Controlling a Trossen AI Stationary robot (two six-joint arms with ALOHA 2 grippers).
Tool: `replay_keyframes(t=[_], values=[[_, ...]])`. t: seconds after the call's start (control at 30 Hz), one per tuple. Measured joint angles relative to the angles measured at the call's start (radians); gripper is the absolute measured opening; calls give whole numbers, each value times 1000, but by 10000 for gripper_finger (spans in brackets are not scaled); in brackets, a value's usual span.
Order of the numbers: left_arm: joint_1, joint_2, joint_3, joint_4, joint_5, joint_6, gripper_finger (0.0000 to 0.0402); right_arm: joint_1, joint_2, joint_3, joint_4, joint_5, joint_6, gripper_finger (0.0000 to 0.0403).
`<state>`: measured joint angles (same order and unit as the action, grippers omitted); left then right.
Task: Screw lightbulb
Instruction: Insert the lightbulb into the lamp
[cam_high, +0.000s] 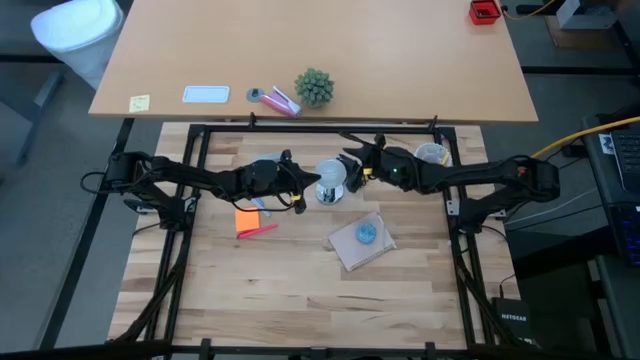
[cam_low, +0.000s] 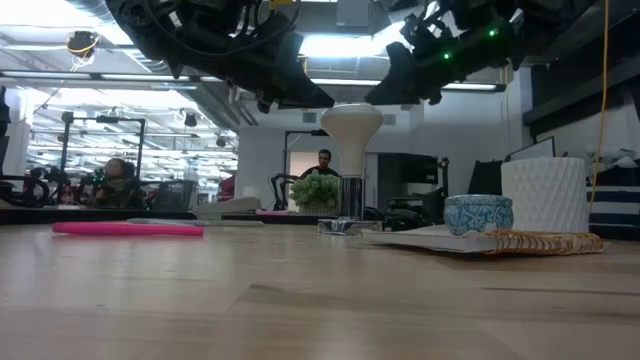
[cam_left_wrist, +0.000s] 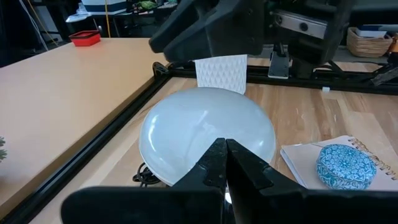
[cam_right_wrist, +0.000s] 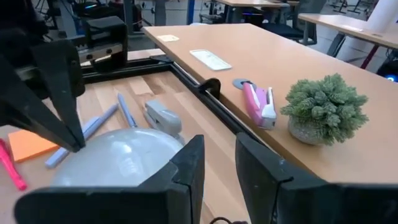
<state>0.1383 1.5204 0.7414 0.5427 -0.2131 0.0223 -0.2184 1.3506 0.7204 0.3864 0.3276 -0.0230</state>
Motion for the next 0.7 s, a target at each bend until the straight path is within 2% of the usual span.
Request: replay_keyframes(t=[0.7], values=[[0,0,0,0,0,3,0,0,0,0,-7,34,18,87]])
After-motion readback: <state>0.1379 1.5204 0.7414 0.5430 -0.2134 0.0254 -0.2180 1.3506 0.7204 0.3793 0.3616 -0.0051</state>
